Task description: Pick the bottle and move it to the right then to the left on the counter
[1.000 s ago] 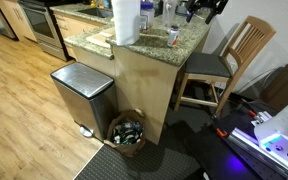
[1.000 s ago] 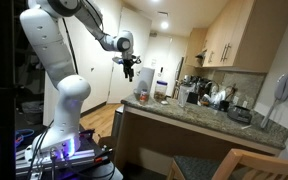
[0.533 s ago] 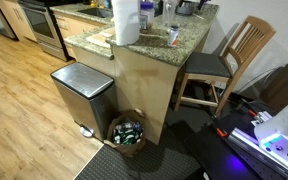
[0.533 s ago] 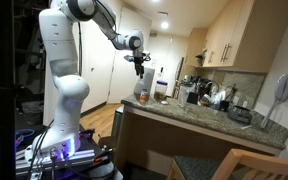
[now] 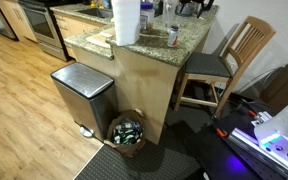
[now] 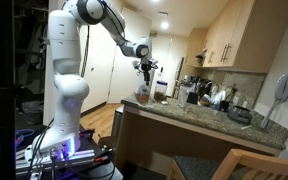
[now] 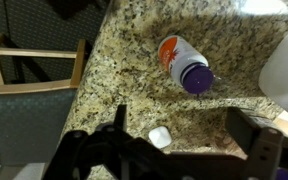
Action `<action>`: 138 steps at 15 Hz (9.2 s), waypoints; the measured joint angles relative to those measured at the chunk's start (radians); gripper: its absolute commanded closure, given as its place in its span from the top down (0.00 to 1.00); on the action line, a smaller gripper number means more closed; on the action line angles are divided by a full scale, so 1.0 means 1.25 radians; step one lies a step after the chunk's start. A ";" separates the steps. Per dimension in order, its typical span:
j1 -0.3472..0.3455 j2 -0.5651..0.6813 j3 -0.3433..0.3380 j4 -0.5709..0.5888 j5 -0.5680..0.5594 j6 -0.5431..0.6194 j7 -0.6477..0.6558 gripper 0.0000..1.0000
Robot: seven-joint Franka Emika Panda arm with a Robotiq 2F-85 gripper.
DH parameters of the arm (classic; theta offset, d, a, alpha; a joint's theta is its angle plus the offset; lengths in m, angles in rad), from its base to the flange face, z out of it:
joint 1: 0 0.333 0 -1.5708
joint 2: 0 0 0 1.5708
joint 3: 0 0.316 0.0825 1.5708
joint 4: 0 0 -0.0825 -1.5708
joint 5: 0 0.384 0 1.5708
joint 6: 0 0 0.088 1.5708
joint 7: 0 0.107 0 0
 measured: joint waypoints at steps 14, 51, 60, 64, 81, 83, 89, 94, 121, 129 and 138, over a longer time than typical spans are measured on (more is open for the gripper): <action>0.048 0.157 -0.024 0.079 -0.081 -0.029 0.080 1.00; 0.095 0.217 -0.058 0.090 0.011 0.068 -0.009 1.00; 0.097 0.217 -0.054 0.088 0.062 0.057 -0.014 1.00; 0.097 0.217 -0.055 0.088 0.060 0.058 -0.014 0.59; 0.129 0.150 -0.051 0.271 -0.138 -0.211 0.019 0.52; 0.128 0.138 -0.051 0.323 -0.194 -0.217 0.042 0.52; 0.118 0.146 -0.061 0.344 -0.205 -0.200 0.076 0.27; 0.058 0.218 -0.128 0.470 -0.182 -0.127 0.150 0.27; -0.008 0.458 -0.195 0.484 0.044 0.008 0.165 0.27; 0.003 0.524 -0.194 0.504 0.045 0.021 0.164 0.27; 0.047 0.510 -0.218 0.527 -0.006 0.007 0.210 1.00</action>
